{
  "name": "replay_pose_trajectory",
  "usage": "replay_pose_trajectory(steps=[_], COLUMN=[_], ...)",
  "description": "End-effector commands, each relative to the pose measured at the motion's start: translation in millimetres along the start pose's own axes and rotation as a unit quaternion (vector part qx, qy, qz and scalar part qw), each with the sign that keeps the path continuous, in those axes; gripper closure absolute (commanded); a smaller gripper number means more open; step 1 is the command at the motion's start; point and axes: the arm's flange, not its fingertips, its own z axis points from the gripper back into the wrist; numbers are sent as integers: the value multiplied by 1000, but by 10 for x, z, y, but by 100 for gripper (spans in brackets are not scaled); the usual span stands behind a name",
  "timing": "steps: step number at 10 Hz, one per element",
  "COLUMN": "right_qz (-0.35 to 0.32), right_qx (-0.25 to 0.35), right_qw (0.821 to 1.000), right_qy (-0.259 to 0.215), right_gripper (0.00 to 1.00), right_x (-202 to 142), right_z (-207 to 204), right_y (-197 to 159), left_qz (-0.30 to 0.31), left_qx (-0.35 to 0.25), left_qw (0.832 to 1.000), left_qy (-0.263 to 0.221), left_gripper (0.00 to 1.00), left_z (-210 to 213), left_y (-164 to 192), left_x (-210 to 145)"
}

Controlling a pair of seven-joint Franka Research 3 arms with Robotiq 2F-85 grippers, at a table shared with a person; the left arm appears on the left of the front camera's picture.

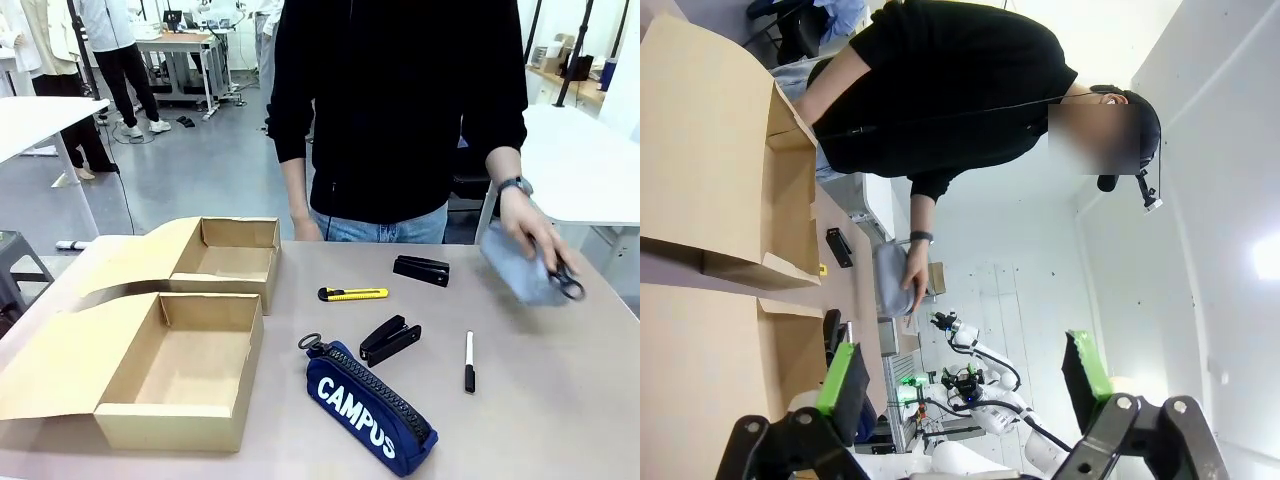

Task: Place items inside the box.
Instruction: Pick up a Pencil pouch or Stapler and place it inside the Mailer Box closest to the robot.

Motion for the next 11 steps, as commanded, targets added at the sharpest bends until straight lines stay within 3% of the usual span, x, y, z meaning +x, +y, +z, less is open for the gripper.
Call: replay_pose_trajectory(steps=[1,3,4,5,7,8,9,10,11], right_qz=[0,43,89,145,220,257,294,327,362], right_qx=[0,-11,-37,-84,-145,-180,-207,-202,-191], right_qw=[1000,998,991,970,907,869,831,806,794], right_qy=[1,40,92,173,329,384,423,449,449], right_gripper=[0,0,0,0,0,0,0,0,0], right_x=[2,-141,-285,-531,-1201,-1640,-2035,-2515,-2774], right_z=[-7,-443,-828,-1330,-2175,-2515,-2715,-2850,-2846], right_y=[-1,264,477,702,892,906,884,849,777], left_qz=[-13,-13,-13,-13,-13,-13,-13,-13,-13], left_qx=[-7,-7,-7,-7,-7,-7,-7,-7,-7], left_qw=[1000,1000,1000,1000,1000,1000,1000,1000,1000], left_qy=[1,1,1,1,1,1,1,1,1], left_gripper=[0,0,0,0,0,0,0,0,0], left_z=[2,2,2,2,2,2,2,2,2], left_y=[0,0,0,0,0,0,0,0,0], left_x=[-29,-29,-29,-29,-29,-29,-29,-29,-29])
